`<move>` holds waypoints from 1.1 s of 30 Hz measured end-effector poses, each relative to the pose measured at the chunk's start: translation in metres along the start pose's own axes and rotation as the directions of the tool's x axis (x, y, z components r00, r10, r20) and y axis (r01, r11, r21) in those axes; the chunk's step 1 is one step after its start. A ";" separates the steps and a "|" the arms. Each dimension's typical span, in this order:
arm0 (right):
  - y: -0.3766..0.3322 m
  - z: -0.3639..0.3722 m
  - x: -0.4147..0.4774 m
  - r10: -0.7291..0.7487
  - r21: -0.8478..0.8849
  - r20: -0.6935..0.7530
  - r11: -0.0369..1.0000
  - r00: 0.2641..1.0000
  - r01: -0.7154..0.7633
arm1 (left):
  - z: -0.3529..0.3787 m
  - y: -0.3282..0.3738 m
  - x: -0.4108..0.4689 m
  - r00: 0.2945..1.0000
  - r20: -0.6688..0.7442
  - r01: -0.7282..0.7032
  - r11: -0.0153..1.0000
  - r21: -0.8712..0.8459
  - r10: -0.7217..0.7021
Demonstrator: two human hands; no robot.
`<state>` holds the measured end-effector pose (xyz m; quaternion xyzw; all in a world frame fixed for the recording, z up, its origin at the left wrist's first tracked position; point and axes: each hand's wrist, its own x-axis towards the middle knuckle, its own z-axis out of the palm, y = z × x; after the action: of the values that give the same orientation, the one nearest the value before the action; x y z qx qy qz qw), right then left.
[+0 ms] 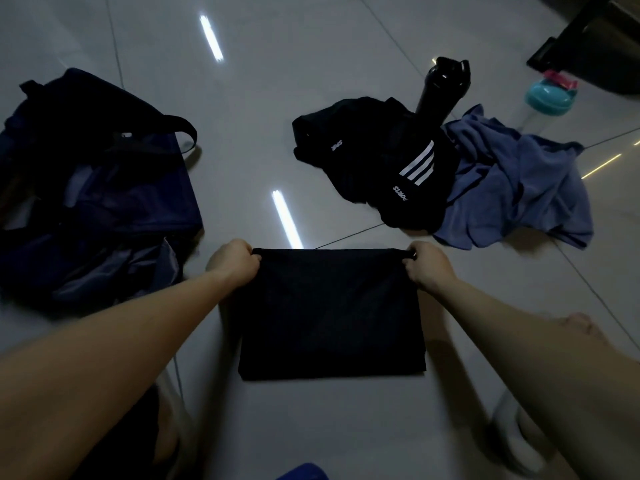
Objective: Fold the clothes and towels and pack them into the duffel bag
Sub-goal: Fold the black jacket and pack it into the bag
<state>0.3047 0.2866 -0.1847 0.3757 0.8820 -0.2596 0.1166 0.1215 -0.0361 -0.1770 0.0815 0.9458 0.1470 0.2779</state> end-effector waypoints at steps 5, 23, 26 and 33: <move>0.000 0.004 0.000 0.038 0.053 -0.049 0.998 0.998 -0.036 | 0.005 -0.001 -0.008 0.995 -0.087 -0.036 0.988 0.148 0.050; 0.031 0.039 -0.074 -0.551 -0.597 0.321 0.514 0.770 0.616 | 0.056 -0.053 -0.044 0.720 0.139 -0.612 0.526 0.591 0.680; 0.041 0.030 -0.074 -0.452 -0.620 0.287 0.584 0.845 0.523 | 0.054 -0.059 -0.047 0.754 0.141 -0.589 0.565 0.578 0.642; 0.004 0.013 -0.060 -0.550 -0.606 0.127 0.616 0.826 0.504 | 0.034 -0.014 -0.042 0.826 -0.029 -0.493 0.746 0.447 0.563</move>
<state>0.3491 0.2459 -0.1737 0.0501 0.9910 0.0333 0.1197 0.1744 -0.0510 -0.1875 0.3922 0.9115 0.0188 0.1224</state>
